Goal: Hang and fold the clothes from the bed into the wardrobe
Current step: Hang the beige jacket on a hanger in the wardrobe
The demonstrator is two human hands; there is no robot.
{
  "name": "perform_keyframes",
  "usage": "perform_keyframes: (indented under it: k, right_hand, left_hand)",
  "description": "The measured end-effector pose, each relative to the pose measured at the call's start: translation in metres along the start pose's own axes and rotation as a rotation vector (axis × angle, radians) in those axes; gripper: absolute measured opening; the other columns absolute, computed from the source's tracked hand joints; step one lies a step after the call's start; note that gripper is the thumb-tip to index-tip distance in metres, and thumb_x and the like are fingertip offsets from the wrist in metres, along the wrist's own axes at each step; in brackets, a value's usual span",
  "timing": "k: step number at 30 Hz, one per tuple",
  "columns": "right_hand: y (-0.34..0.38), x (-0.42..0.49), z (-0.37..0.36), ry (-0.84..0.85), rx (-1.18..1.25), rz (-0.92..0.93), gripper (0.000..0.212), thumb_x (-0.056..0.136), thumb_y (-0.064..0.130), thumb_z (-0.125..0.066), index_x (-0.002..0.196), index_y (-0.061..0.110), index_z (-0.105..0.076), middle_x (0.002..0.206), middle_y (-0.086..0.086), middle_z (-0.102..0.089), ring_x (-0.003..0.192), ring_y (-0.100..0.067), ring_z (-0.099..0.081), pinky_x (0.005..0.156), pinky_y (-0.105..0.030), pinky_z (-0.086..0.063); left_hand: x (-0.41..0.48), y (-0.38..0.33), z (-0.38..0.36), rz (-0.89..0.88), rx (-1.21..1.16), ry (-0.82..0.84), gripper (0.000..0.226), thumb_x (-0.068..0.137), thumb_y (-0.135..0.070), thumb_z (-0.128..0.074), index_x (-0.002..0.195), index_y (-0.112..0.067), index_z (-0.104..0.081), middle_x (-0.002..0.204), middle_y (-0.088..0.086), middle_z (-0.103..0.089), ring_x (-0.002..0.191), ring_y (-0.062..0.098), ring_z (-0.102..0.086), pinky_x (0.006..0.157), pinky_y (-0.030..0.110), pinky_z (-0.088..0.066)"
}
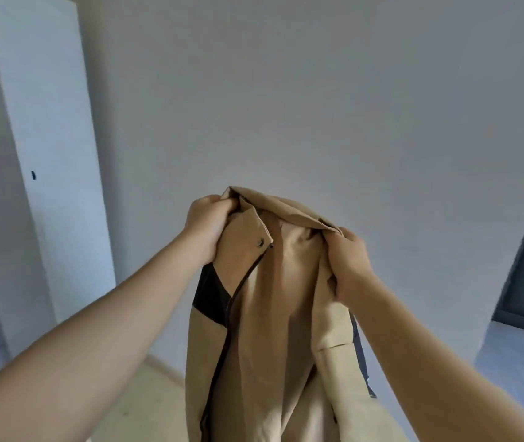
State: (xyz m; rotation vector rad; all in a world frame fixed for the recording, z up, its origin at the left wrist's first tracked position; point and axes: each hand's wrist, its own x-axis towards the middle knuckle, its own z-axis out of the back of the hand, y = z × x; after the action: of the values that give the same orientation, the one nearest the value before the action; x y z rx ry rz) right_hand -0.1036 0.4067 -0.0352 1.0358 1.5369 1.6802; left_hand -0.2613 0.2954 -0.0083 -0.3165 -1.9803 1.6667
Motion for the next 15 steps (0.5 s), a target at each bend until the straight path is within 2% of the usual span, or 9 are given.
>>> perform_keyframes:
  k: [3,5,7,9,12,15]
  right_hand:
    - [-0.024,-0.002,-0.076,0.154,0.018,-0.08,0.018,0.088,0.02,-0.045,0.087,0.009,-0.06,0.074,-0.005,-0.054,0.056,-0.017,-0.046,0.04,-0.019,-0.035]
    - [-0.037,-0.003,-0.127,0.248,0.05,-0.091,0.018,0.089,0.018,-0.049,0.09,0.006,-0.062,0.083,-0.011,-0.066,0.068,-0.017,-0.055,0.058,-0.026,-0.045]
    - [-0.048,-0.008,-0.184,0.35,0.075,-0.109,0.022,0.089,0.018,-0.051,0.096,0.001,-0.063,0.096,-0.012,-0.068,0.076,-0.019,-0.058,0.066,-0.028,-0.047]
    - [-0.055,-0.016,-0.232,0.449,0.085,-0.133,0.021,0.089,0.02,-0.055,0.095,0.004,-0.067,0.089,-0.006,-0.07,0.073,-0.016,-0.061,0.063,-0.026,-0.049]
    - [-0.068,-0.035,-0.299,0.652,0.089,-0.175,0.011,0.087,0.024,-0.061,0.081,0.021,-0.069,0.073,0.006,-0.073,0.067,-0.007,-0.067,0.055,-0.02,-0.049]
    - [-0.08,-0.054,-0.354,0.88,0.094,-0.202,0.004,0.084,0.022,-0.065,0.084,0.021,-0.068,0.071,0.006,-0.074,0.062,-0.006,-0.069,0.049,-0.016,-0.05]
  left_hand:
    - [0.014,0.022,0.075,0.057,0.041,-0.128,0.011,0.083,-0.023,-0.061,0.077,-0.014,-0.064,0.079,0.005,-0.066,0.077,0.024,-0.063,0.07,0.033,-0.05]
    - [0.023,0.032,0.124,0.089,0.041,-0.198,0.011,0.082,-0.023,-0.062,0.074,-0.015,-0.065,0.078,0.004,-0.067,0.076,0.023,-0.064,0.066,0.031,-0.05]
    - [0.031,0.039,0.177,0.113,0.041,-0.277,0.011,0.08,-0.022,-0.063,0.071,-0.016,-0.065,0.077,0.004,-0.068,0.075,0.022,-0.064,0.065,0.029,-0.05]
    - [0.034,0.045,0.223,0.134,0.031,-0.356,0.011,0.081,-0.02,-0.064,0.07,-0.017,-0.065,0.074,0.002,-0.068,0.073,0.021,-0.064,0.064,0.028,-0.049]
    - [0.03,0.055,0.289,0.15,0.032,-0.472,0.011,0.083,-0.021,-0.065,0.072,-0.019,-0.066,0.07,-0.001,-0.069,0.069,0.018,-0.065,0.063,0.026,-0.05]
    - [0.017,0.06,0.343,0.183,0.024,-0.588,0.008,0.086,-0.023,-0.063,0.079,-0.019,-0.066,0.075,0.001,-0.07,0.068,0.017,-0.064,0.063,0.027,-0.05]
